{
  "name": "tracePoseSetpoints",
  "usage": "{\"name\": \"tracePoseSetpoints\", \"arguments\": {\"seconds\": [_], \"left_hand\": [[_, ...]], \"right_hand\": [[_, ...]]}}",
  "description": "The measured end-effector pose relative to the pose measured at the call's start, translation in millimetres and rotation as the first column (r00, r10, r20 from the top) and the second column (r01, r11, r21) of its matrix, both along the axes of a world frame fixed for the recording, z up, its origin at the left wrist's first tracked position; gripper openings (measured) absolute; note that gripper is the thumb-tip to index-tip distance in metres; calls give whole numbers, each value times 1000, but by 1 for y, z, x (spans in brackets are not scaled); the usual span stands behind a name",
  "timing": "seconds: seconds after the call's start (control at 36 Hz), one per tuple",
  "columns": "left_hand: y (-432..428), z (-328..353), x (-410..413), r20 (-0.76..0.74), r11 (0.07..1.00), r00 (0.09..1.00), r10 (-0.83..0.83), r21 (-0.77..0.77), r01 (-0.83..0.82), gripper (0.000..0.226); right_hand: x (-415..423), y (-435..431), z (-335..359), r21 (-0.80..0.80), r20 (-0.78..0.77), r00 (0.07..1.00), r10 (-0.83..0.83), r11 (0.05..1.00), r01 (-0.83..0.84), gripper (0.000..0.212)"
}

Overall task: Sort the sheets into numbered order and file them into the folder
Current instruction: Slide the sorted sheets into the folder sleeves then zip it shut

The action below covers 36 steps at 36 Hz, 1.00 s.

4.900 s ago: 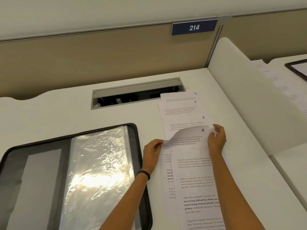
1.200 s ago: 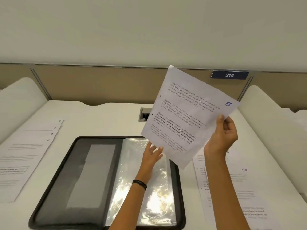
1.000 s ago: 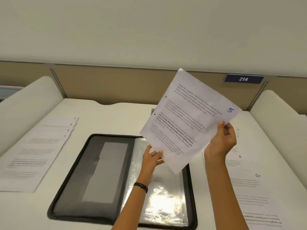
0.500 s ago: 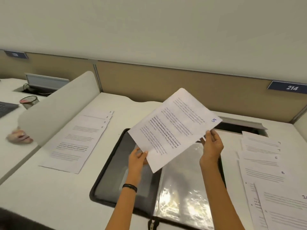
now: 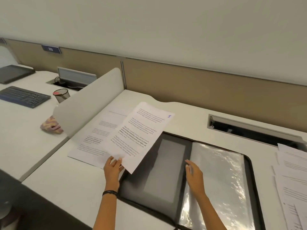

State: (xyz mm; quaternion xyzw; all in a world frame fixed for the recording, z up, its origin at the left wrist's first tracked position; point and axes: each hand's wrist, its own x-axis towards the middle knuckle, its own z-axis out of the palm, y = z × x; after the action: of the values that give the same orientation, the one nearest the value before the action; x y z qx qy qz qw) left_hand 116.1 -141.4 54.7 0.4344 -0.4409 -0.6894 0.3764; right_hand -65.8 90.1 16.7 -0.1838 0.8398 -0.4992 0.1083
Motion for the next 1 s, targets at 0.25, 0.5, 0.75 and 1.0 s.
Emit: {"name": "tracePoseSetpoints", "arguments": {"seconds": [0.25, 0.5, 0.75, 1.0], "left_hand": [[-46, -22, 42, 87, 986, 982, 169, -13, -169, 47], [-78, -33, 81, 87, 963, 960, 265, -84, -258, 40], [-97, -43, 101, 124, 952, 946, 299, -112, -286, 38], [-101, -45, 100, 187, 948, 931, 314, -106, -299, 37]], "right_hand": [[-1, -11, -30, 390, -245, 958, 151, 920, -45, 35], [2, -14, -30, 376, -291, 949, 121, 927, -3, 35], [3, -17, -34, 369, -288, 953, 94, 929, 20, 35], [3, -16, -33, 420, -309, 943, 122, 907, 20, 40]]}}
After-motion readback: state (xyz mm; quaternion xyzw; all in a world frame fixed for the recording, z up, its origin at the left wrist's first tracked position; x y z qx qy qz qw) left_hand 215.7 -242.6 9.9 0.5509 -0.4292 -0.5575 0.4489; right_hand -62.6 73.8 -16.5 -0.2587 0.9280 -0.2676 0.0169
